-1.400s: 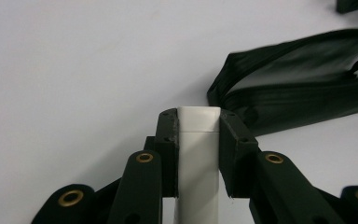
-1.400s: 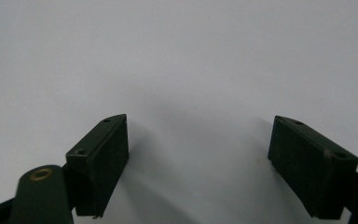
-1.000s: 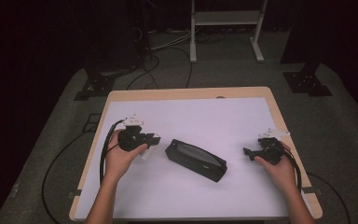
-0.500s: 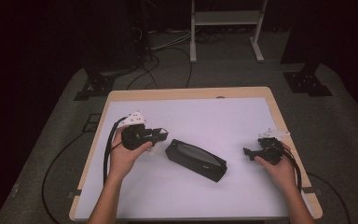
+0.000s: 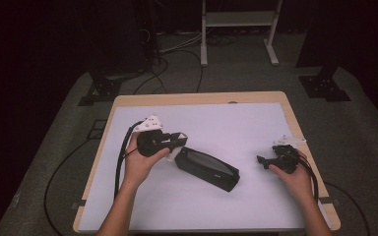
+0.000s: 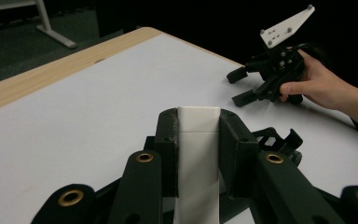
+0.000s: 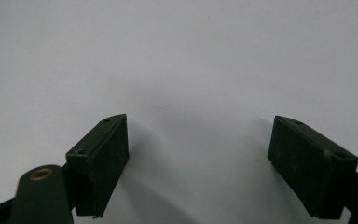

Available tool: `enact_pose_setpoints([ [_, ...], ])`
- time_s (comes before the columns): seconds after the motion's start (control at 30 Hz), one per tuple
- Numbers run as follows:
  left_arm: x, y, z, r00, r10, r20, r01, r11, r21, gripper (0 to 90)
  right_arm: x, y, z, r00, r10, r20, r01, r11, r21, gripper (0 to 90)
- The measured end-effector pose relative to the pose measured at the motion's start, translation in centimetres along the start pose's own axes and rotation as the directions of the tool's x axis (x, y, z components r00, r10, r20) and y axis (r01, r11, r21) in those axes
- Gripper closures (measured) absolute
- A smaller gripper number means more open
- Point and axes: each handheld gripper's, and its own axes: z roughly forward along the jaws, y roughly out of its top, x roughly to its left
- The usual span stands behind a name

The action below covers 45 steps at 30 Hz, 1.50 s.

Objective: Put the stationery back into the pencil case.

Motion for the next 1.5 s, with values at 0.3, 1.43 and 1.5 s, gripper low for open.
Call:
enact_pose_setpoints([
  [0.3,-0.8,0.4,1.7,0.999,0.032,0.032,-0.032,0.9995,-0.005,71.0,0.0,0.0,0.0,1.0,0.0,0.0,0.0,1.0,0.0,18.9],
  [1.43,-1.4,-0.1,6.8,0.9924,0.058,0.108,-0.057,0.9982,-0.017,70.9,0.0,0.0,0.0,1.0,-0.002,0.0,0.002,1.0,-0.001,18.8],
  [1.5,-1.4,-0.3,7.0,0.9924,0.055,0.11,-0.054,0.9984,-0.015,70.9,0.0,0.0,0.0,1.0,-0.002,0.0,0.002,1.0,-0.001,18.9],
])
